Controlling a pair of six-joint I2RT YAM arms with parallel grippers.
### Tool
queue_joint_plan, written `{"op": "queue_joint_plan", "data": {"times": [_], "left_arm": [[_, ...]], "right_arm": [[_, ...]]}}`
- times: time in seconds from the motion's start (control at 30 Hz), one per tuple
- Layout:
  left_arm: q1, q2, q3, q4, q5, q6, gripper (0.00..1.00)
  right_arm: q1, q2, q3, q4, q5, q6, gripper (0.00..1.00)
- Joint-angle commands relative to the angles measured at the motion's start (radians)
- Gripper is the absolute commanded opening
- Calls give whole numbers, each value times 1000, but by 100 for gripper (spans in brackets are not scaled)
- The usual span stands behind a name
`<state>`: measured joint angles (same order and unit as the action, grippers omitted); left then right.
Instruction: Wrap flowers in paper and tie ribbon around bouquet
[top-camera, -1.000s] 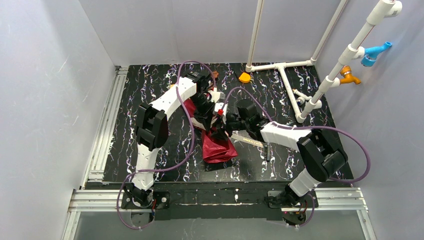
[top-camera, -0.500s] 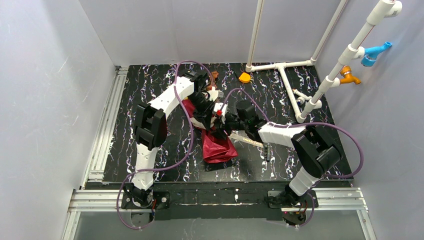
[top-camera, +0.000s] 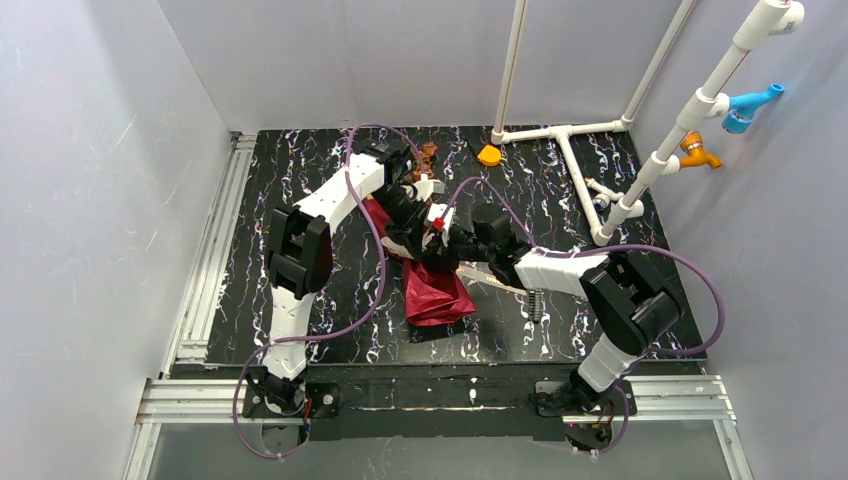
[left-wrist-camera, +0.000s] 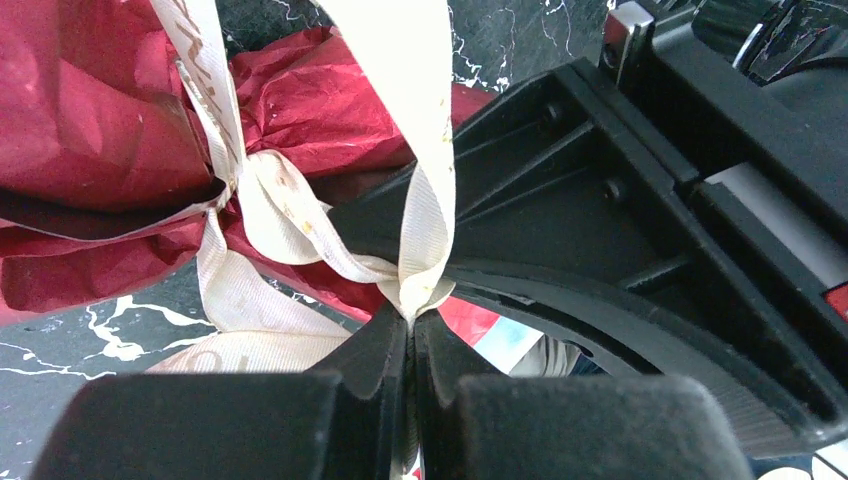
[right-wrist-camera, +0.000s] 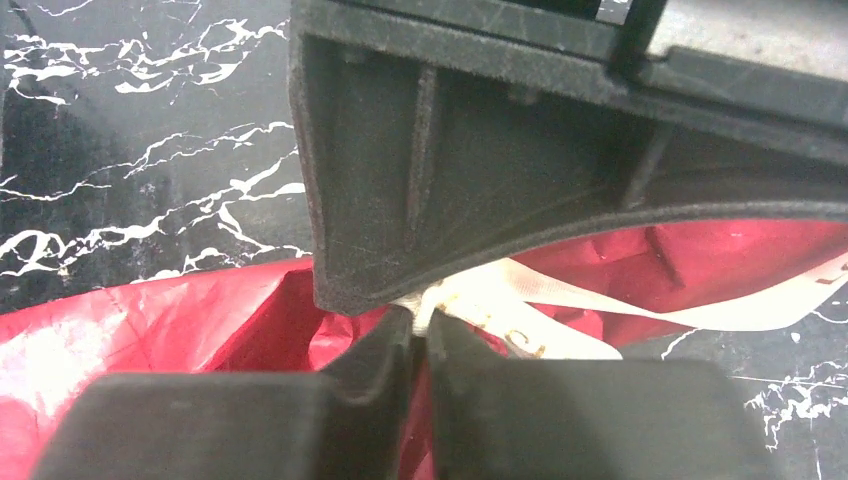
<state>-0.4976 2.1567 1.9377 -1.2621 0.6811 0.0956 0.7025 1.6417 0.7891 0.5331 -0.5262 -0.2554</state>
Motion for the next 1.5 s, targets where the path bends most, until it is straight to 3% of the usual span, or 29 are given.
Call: {"op": "queue_joint_plan", "data": {"times": [0.0,0.17,0.43,0.73,0.8,0.93,1.07,1.13,1.23,1.47], "left_arm": [[-1,-31,-15,-16,34,-3,0],[0,-43,-23,-1,10,-17,0],[18,-128,-79,106,-80,-74,27],[20,-213,-121,153,-191,-81,40],[25,-248,-161,197,-226,-104,46],[50,-326,-232,283,-316,-174,48],[88,-466,-361,418,-501,-294,54],[116,-544,-454,506,-595,-428,59],[151,-600,-536,549,-554,-554,66],[157,-749,-777,698,-590,-799,65]], "right_arm": [[7,20,34,51,9,18,5],[8,29,60,-4,7,13,1],[7,8,82,-103,-8,-16,1],[7,21,112,-147,-14,-13,1],[8,23,119,-154,-13,-13,1],[8,24,131,-173,-10,-19,1],[7,22,139,-200,-12,-25,1],[7,19,140,-208,-11,-29,1],[8,15,140,-216,-10,-35,1],[7,18,160,-247,-16,-42,1]]}}
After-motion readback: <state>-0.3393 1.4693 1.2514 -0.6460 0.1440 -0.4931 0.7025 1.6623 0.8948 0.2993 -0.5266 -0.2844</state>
